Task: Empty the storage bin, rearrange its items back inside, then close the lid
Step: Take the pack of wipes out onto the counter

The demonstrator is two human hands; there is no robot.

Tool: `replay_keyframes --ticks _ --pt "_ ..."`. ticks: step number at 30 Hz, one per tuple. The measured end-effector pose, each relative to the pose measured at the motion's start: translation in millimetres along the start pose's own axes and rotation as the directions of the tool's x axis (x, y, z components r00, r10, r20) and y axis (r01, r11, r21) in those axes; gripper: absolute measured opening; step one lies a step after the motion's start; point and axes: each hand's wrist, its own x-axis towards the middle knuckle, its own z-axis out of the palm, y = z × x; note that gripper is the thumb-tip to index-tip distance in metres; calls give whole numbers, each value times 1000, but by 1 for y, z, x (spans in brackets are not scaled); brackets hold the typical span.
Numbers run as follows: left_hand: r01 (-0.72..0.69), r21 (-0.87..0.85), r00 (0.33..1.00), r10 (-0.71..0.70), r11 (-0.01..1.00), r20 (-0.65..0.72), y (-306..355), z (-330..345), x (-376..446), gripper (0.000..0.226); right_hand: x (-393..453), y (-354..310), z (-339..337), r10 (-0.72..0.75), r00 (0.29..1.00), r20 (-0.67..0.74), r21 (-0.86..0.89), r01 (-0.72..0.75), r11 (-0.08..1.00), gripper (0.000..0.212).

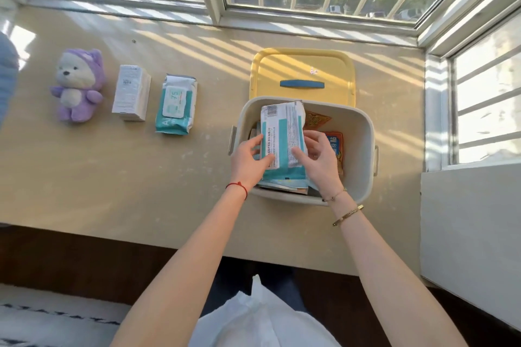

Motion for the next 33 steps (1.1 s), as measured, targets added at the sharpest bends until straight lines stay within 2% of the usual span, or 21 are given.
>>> replay_keyframes --ticks 6,9,12,16,19,22,25,28,30,33 --pt "11 -80 999 -7 997 51 15 -47 5 59 -8 -47 45 -179 984 22 -22 179 984 45" --pt "64 -178 994 -47 982 101 15 -76 8 65 -10 -69 75 -206 973 102 70 199 977 40" --pt "148 -260 978 -103 954 180 0 -109 17 61 -4 -82 104 -195 970 145 132 176 976 32" --pt "218 -331 959 -138 918 248 -24 -158 28 30 7 -87 150 -130 989 73 34 128 991 30" --pt "278 -420 936 -146 864 319 -35 -191 33 31 11 -82 187 -17 1000 15 -56 18 998 40" --pt "327 -484 916 -147 812 373 -44 -221 42 31 13 -85 217 156 984 84 -55 -151 987 59" --pt "347 -495 902 -141 797 407 -52 -248 52 30 11 -94 243 220 958 181 100 -241 965 51" --pt "307 -392 903 -136 868 407 -60 -271 62 26 13 -98 267 238 960 147 190 -263 946 47" --pt "223 -293 918 -98 930 385 -66 -283 69 24 17 -98 280 218 972 86 168 -230 959 51" --pt "64 -235 939 22 970 344 -72 -298 83 34 21 -100 297 191 981 25 89 -192 977 54"
